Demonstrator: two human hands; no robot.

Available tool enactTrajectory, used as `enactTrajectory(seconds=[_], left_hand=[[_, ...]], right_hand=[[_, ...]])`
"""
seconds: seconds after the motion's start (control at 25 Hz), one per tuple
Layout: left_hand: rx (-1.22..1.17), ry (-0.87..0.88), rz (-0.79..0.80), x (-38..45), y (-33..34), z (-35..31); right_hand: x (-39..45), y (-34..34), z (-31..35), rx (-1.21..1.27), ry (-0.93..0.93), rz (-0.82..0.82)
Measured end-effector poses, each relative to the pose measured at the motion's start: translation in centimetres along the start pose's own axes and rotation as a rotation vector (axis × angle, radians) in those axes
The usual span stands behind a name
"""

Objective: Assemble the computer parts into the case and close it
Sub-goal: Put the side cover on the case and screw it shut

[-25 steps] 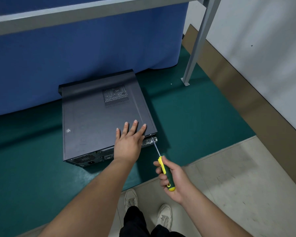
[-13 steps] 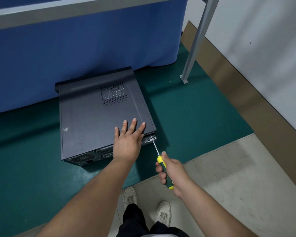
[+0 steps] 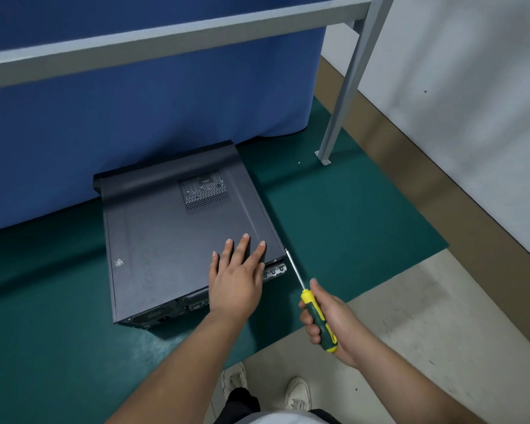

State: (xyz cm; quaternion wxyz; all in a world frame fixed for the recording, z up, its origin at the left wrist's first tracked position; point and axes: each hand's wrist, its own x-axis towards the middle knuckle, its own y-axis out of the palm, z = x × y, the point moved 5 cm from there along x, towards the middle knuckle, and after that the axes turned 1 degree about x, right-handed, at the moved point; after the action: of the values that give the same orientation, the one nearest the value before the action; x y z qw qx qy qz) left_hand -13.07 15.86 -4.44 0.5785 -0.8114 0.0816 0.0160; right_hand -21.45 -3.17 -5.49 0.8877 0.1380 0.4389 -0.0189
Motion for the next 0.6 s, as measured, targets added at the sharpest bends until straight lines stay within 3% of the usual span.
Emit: enactTrajectory(seconds=[0.16, 0.4, 0.6], left_hand=[[-0.037, 0.09, -0.078, 2.8, -1.7, 0.9], [-0.003, 0.199, 0.013, 11.6, -3.1, 2.2], [0.041, 0.205, 0.008, 23.0, -3.9, 3.1]], right_hand=[[3.2, 1.0, 7.2, -0.267, -0.224, -0.041], [9.2, 0.7, 16.9, -0.677, -0.315, -0.219], [17.0, -2.3, 24.3, -0.684, -0.328, -0.354]])
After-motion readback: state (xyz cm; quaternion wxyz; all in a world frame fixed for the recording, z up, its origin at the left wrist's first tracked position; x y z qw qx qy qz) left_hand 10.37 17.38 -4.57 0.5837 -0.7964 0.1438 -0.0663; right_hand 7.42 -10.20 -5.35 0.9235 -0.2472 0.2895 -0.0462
